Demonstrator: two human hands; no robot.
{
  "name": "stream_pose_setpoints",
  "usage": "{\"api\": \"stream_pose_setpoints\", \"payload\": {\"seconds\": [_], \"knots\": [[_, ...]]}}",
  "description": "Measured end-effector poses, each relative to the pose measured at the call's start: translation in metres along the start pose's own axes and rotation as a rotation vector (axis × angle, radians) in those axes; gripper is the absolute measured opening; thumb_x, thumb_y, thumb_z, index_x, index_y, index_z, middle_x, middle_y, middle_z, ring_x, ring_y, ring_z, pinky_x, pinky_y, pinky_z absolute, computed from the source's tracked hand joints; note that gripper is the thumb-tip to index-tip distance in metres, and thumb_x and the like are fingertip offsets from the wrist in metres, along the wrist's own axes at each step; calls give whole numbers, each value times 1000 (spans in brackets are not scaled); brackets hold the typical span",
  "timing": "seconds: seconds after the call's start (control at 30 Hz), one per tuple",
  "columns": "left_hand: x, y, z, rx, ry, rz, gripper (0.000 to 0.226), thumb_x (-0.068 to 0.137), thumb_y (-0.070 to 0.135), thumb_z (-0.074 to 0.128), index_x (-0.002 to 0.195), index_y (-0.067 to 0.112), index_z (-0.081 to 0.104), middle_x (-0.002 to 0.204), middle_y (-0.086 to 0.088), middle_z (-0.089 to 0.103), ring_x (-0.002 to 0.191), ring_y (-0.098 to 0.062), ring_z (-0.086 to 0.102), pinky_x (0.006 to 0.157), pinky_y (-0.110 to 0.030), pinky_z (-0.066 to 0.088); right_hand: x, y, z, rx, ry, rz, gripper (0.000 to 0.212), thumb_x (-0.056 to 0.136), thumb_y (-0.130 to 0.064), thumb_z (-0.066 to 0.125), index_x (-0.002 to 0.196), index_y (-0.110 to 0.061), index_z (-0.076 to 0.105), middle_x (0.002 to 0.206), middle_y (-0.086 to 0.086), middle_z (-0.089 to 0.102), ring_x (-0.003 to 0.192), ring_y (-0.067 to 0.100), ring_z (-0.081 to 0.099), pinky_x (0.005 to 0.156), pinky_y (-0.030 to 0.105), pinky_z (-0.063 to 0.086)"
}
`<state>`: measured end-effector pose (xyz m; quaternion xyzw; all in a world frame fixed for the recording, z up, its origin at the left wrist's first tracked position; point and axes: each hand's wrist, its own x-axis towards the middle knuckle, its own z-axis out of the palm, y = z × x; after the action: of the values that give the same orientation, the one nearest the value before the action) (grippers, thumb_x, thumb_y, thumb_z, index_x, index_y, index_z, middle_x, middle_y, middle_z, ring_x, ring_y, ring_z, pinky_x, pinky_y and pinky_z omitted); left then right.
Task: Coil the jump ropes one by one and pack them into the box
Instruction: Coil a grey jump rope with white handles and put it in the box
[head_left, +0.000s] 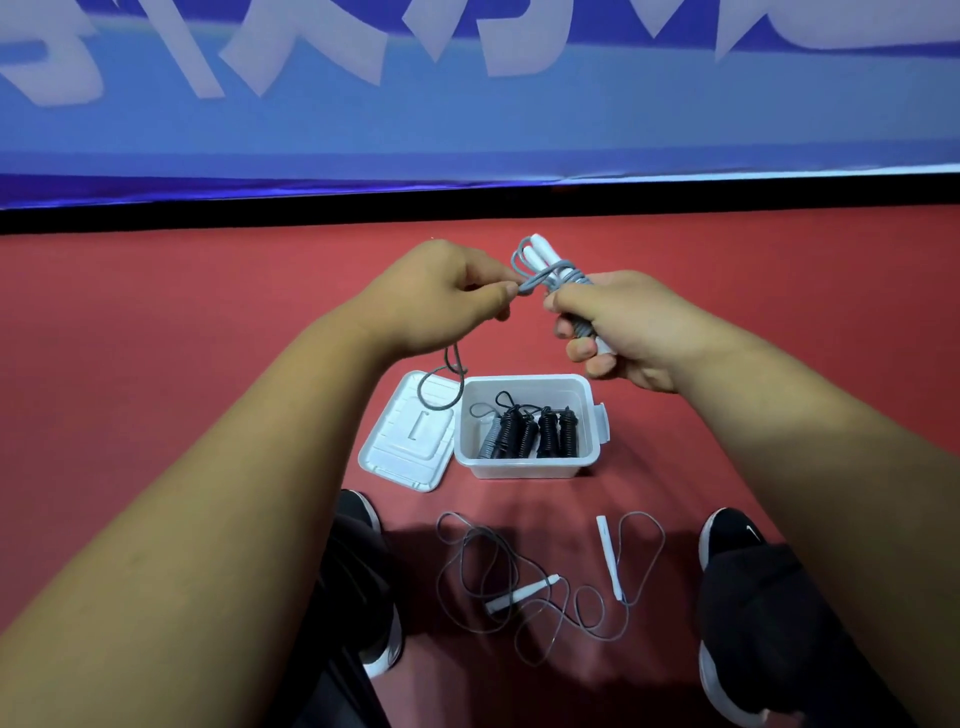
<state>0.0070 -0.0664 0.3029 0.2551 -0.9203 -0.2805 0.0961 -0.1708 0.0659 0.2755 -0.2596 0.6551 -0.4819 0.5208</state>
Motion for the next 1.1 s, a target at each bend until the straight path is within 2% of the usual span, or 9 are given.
{"api": "stream_pose_setpoints", "payload": {"seconds": [0.07,0.17,0.3,0.4,0.53,0.63,0.77,0.9,1.1], "knots": [[2,0,3,-16,1,-22,21,98,43,64,100,30,80,87,13,76,85,-9,70,86,-39,56,-4,-4,0,77,-27,5,6,97,-17,65,102,-17,65,74,3,54,52,12,38,51,24,27],[5,0,7,-106,-21,-65,4,95,30,76,95,27,79,79,10,75,73,-2,67,78,-31,55,-9,-8,3,152,-77,2,12,98,-28,68,105,-20,63,75,2,54,52,13,38,58,29,35],[7,6,10,-227,-6,-137,11,91,20,81,95,13,74,81,-3,78,76,-11,75,78,-30,57,-13,-9,5,190,-84,0,46,91,-64,73,110,-23,63,72,0,55,52,13,39,58,28,37],[8,11,16,-474,4,-186,16,98,10,72,104,-3,63,78,-10,70,78,-24,79,71,-34,61,-15,-11,3,182,-33,-11,57,88,-75,68,114,-24,65,73,-2,55,52,11,40,53,25,32],[12,10,20,-494,15,-154,11,103,17,65,101,7,62,70,-4,62,56,-19,61,62,-41,58,-16,-14,0,225,-3,-13,51,92,-72,66,110,-25,65,73,-1,54,52,11,37,44,19,21],[13,6,19,-436,-1,-131,17,104,34,62,96,19,65,76,4,62,60,-15,49,60,-35,48,-17,-15,-2,235,-7,-22,49,94,-68,65,110,-22,63,71,0,52,51,11,33,43,19,17],[10,10,15,-517,-80,-141,44,107,52,49,104,17,75,76,-3,56,64,-16,41,58,-29,36,-17,-17,-4,223,-25,-28,44,97,-64,62,108,-21,64,71,-1,51,51,11,31,41,19,17],[9,5,12,-459,-115,-119,33,110,41,50,109,23,77,80,-2,62,65,-12,43,64,-28,37,-18,-17,-4,212,-14,-26,40,98,-60,61,105,-21,63,70,0,51,51,11,31,46,21,12],[10,6,7,-515,1,-137,11,91,22,80,102,20,84,92,-7,80,83,-10,65,86,-30,53,-17,-17,-3,228,-12,-32,37,100,-54,55,105,-18,64,70,2,50,52,12,30,48,22,11]]}}
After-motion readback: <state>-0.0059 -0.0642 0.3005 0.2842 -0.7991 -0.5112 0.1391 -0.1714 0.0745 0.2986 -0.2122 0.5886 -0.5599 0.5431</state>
